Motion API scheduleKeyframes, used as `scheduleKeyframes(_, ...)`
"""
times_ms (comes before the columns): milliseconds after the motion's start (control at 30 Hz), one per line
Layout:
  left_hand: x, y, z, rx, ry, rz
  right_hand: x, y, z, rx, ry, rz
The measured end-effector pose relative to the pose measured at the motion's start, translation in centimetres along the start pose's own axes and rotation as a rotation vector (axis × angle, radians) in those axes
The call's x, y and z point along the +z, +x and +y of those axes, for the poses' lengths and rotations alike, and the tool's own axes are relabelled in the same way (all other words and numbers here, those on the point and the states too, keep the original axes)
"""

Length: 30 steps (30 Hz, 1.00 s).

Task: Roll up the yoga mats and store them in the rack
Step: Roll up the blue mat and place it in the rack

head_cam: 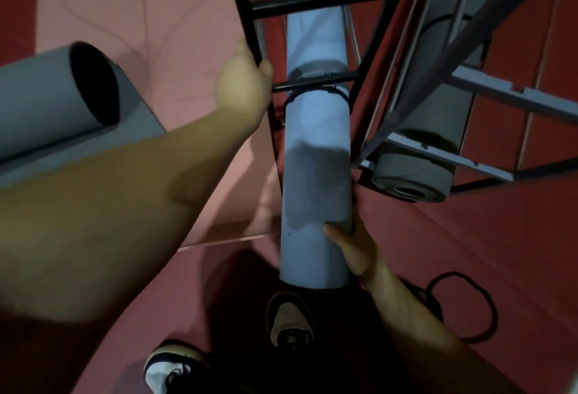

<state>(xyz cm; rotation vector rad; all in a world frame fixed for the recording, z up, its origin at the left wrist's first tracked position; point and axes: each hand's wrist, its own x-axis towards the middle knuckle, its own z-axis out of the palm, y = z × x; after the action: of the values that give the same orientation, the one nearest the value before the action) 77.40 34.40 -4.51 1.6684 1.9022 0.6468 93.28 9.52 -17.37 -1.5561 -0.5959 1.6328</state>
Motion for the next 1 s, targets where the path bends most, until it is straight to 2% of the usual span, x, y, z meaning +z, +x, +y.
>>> scheduleKeyframes(167, -1.9, -3.5, -1.9, 0.016, -0.002, -0.020, 0.7, 1.6, -2.4, -0.073, -0.125, 0.049)
scheduleKeyframes(333, -2.2, -5.4, -1.6, 0.045, 0.028, -0.073, 1.9, 2.4, -4.7, -0.076, -0.351, 0.216)
scheduleKeyframes(567, -0.8, -4.0, -0.3, -0.177, -0.200, -0.107, -1.0, 1.6, -3.1, 0.105, -0.265, -0.068)
scheduleKeyframes(667, -0.6, -3.9, 0.3, -0.262, -0.350, -0.161, -0.3, 1.4, -2.6, 0.077, -0.222, -0.120)
scheduleKeyframes(833, -1.8, -3.6, 0.2, -0.202, -0.354, -0.278, 0.5, -0.1, -2.2, 0.026, -0.003, -0.090)
scheduleKeyframes(1000, -2.2, -4.4, -0.4, -0.120, -0.320, -0.371, 0.1, -2.4, -0.9, 0.106, 0.149, -0.103)
